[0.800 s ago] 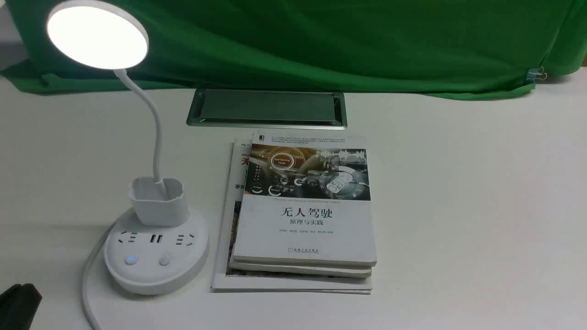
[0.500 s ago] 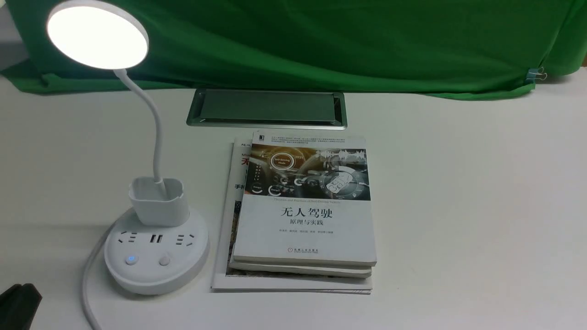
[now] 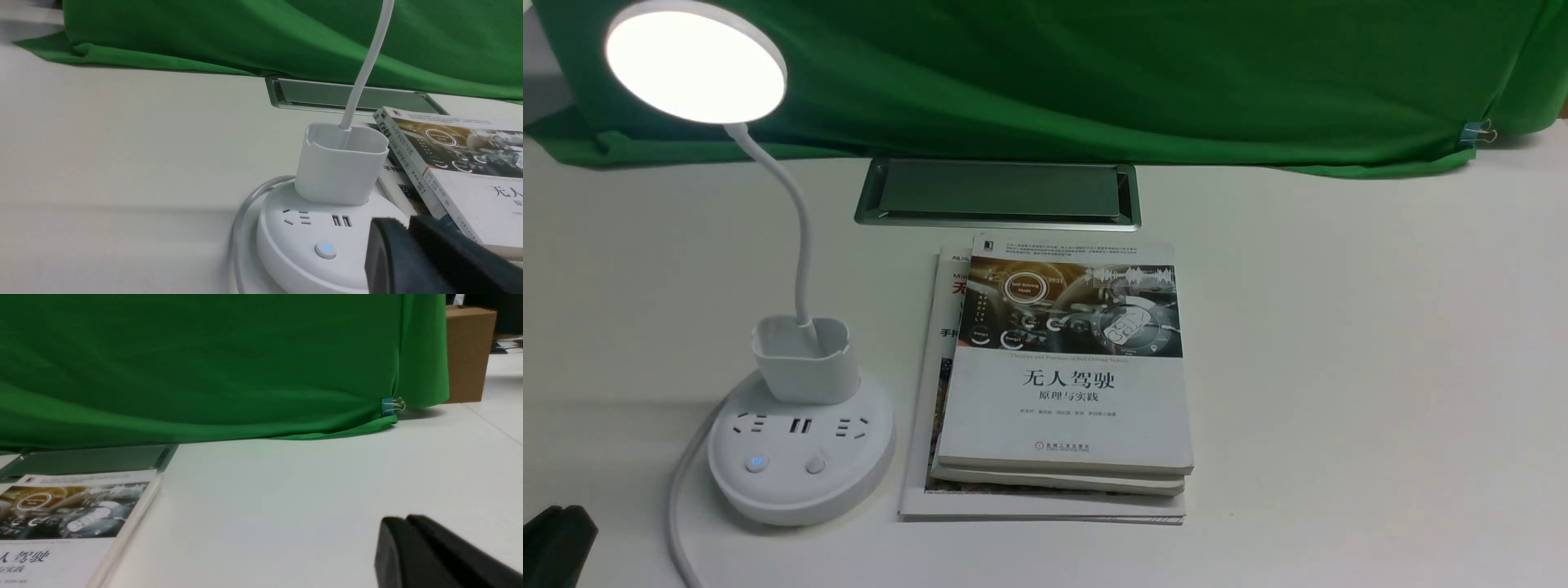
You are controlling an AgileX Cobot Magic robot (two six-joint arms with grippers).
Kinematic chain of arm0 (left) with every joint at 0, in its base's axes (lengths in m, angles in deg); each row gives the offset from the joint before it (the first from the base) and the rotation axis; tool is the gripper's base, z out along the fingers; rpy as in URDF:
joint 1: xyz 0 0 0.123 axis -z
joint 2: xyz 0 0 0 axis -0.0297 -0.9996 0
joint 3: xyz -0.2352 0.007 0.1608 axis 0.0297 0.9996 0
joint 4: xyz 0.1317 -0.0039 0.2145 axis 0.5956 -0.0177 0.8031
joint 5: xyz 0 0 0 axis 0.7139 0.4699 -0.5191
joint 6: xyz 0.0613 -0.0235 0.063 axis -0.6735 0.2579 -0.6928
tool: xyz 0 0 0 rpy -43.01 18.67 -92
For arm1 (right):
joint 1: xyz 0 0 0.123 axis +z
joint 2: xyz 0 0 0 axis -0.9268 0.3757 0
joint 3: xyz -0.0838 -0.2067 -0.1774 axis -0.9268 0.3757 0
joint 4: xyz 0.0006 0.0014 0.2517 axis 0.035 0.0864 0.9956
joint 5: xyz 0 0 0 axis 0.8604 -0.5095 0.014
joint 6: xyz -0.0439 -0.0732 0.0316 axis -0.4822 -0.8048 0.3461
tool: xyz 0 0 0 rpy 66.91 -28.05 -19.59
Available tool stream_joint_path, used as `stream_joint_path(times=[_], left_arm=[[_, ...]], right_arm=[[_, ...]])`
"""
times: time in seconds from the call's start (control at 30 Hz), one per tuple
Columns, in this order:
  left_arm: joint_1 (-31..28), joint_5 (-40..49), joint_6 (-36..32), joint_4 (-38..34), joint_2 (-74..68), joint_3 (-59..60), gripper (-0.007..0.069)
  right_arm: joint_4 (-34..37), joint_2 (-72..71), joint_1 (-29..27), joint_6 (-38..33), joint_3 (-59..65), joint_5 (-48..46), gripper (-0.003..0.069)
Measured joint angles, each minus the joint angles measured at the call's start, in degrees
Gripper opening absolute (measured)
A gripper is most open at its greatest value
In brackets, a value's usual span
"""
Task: Turn off the desk lamp on the white desktop by hand.
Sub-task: 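Press the power button on the round power strip under the lamp with the left gripper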
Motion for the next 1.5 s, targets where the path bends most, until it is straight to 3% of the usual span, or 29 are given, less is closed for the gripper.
stream_joint_path(times=[0.4,0.63,0.83,0.97,1.1,1.4,1.5], left_arm=[[0.0,-6.61,1.32,-2.65,0.0,0.0,0.0043],[0.0,-9.77,1.45,1.1,0.0,0.0,0.0043],[0.0,-17.35,9.59,-1.61,0.0,0.0,0.0043],[0.0,-20.23,11.28,-2.04,-0.46,-0.16,0.0043],[0.0,-15.69,11.45,1.04,-5.95,-7.1,0.0043],[0.0,6.81,10.25,6.71,-25.54,-28.67,0.0043],[0.0,7.05,10.02,8.07,-30.3,-29.54,0.0043]], right_arm=[[0.0,0.0,0.0,0.0,0.0,-0.06,0.0036],[0.0,0.0,0.0,0.0,0.0,-0.06,0.0036],[0.0,0.0,0.0,0.0,0.0,-0.06,0.0036],[0.0,0.0,0.0,0.0,0.0,-0.06,0.0036],[0.0,0.0,0.0,0.0,0.0,-0.06,0.0036],[0.0,0.0,0.0,0.0,0.0,-0.06,0.0036],[0.0,0.0,0.0,0.0,0.0,-0.06,0.0036]])
